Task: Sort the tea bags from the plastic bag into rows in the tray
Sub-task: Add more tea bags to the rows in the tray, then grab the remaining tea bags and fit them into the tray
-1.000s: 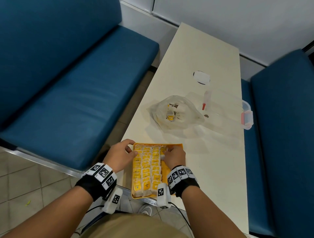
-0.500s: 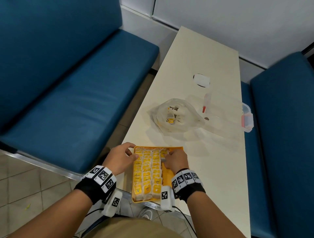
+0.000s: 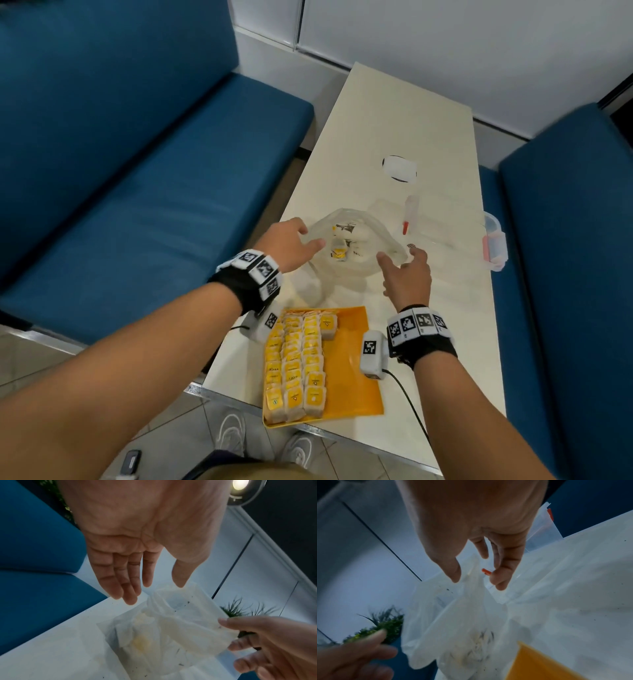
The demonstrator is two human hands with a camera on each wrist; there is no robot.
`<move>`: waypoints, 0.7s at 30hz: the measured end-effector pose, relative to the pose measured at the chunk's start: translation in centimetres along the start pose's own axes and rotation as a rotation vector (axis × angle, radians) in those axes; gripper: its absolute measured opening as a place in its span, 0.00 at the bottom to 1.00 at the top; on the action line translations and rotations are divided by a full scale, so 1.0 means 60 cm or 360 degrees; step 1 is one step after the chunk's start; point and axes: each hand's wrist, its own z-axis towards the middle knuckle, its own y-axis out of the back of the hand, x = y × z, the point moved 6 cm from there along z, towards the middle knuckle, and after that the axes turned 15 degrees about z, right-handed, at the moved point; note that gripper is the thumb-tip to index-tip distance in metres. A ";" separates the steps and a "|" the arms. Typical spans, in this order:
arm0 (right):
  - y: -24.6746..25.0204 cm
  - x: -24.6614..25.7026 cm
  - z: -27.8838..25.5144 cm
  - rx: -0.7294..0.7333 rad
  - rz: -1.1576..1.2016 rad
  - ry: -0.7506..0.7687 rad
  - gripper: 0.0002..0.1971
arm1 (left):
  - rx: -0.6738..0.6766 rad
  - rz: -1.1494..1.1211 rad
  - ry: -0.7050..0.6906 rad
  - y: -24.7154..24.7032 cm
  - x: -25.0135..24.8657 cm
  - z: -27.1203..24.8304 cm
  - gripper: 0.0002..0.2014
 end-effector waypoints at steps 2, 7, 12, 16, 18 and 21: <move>-0.010 0.023 -0.018 0.0051 0.0053 0.0036 0.23 | 0.0071 0.0063 -0.0011 -0.009 -0.020 0.024 0.24; -0.032 0.016 -0.034 0.0138 0.0013 0.0010 0.06 | -0.0037 0.0285 -0.0036 -0.018 -0.023 0.061 0.04; -0.036 0.018 -0.044 0.0163 0.0055 0.0091 0.03 | -0.0314 0.0207 -0.0013 0.027 0.003 0.051 0.06; -0.049 0.044 -0.047 0.0249 0.0055 0.0264 0.06 | -0.0445 0.0272 -0.0438 0.059 -0.053 0.015 0.06; -0.058 0.049 -0.048 0.0287 0.0014 0.0326 0.08 | -0.0205 0.0426 -0.0660 0.036 -0.087 0.007 0.08; -0.070 0.061 -0.055 0.0340 -0.0014 0.0452 0.09 | 0.0143 0.0641 -0.0719 -0.020 -0.110 0.024 0.12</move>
